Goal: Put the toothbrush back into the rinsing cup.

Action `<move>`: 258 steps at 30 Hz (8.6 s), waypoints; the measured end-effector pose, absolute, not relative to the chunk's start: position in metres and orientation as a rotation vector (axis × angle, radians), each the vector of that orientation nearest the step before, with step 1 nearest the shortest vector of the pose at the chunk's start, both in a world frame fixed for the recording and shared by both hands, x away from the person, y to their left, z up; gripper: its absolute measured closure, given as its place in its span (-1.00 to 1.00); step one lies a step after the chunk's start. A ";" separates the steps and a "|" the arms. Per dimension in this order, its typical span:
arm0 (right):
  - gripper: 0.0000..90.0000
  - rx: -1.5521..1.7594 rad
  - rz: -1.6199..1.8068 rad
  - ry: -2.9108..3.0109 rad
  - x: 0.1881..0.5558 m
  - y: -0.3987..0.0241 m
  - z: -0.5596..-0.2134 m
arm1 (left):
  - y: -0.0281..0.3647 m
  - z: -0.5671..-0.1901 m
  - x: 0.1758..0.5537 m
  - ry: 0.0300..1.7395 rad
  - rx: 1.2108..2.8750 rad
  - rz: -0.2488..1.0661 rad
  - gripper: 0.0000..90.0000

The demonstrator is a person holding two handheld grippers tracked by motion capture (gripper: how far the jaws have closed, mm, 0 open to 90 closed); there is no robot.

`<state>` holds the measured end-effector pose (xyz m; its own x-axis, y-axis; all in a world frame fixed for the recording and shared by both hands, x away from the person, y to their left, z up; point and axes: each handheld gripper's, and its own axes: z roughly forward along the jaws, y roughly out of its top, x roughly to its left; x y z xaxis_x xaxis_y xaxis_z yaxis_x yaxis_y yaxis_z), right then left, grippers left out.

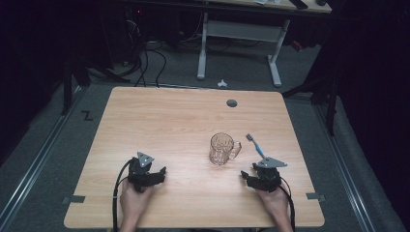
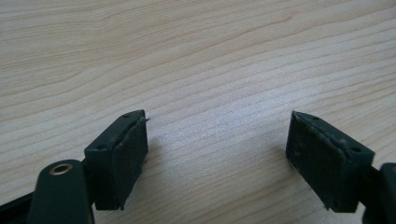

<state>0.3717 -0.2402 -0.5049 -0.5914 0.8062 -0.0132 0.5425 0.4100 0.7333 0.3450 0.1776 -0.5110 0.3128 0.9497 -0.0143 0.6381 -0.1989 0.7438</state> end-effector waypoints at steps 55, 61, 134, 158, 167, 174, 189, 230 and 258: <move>0.19 1.185 1.029 2.280 0.356 -0.250 -0.502 | 0.178 -0.511 0.345 1.403 1.928 0.609 -0.52; 0.23 1.185 1.047 2.278 0.352 -0.253 -0.502 | 0.178 -0.511 0.345 1.404 1.927 0.609 -0.52; 0.50 1.273 0.939 2.206 0.376 -0.302 -0.473 | 0.178 -0.511 0.345 1.403 1.928 0.610 -0.52; 0.45 1.290 0.873 2.272 0.410 -0.289 -0.466 | 0.177 -0.511 0.345 1.395 1.931 0.606 -0.53; 0.39 1.290 0.763 2.324 0.427 -0.277 -0.466 | 0.177 -0.511 0.345 1.395 1.932 0.607 -0.53; 0.42 1.275 0.749 2.352 0.440 -0.272 -0.461 | 0.177 -0.511 0.345 1.396 1.931 0.608 -0.53; 0.48 1.316 0.648 2.435 0.471 -0.260 -0.461 | 0.177 -0.511 0.345 1.397 1.931 0.609 -0.53; 0.76 1.434 0.435 2.543 0.510 -0.249 -0.467 | 0.177 -0.511 0.345 1.398 1.935 0.609 -0.53; 0.78 1.372 0.622 2.517 0.495 -0.248 -0.446 | 0.177 -0.511 0.345 1.400 1.934 0.610 -0.53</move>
<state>0.4955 -0.2480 -0.4457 -0.5453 0.8380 0.0187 0.7502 0.4780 0.4568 0.3450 0.1769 -0.5109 0.3169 0.9484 -0.0106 0.6384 -0.2050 0.7419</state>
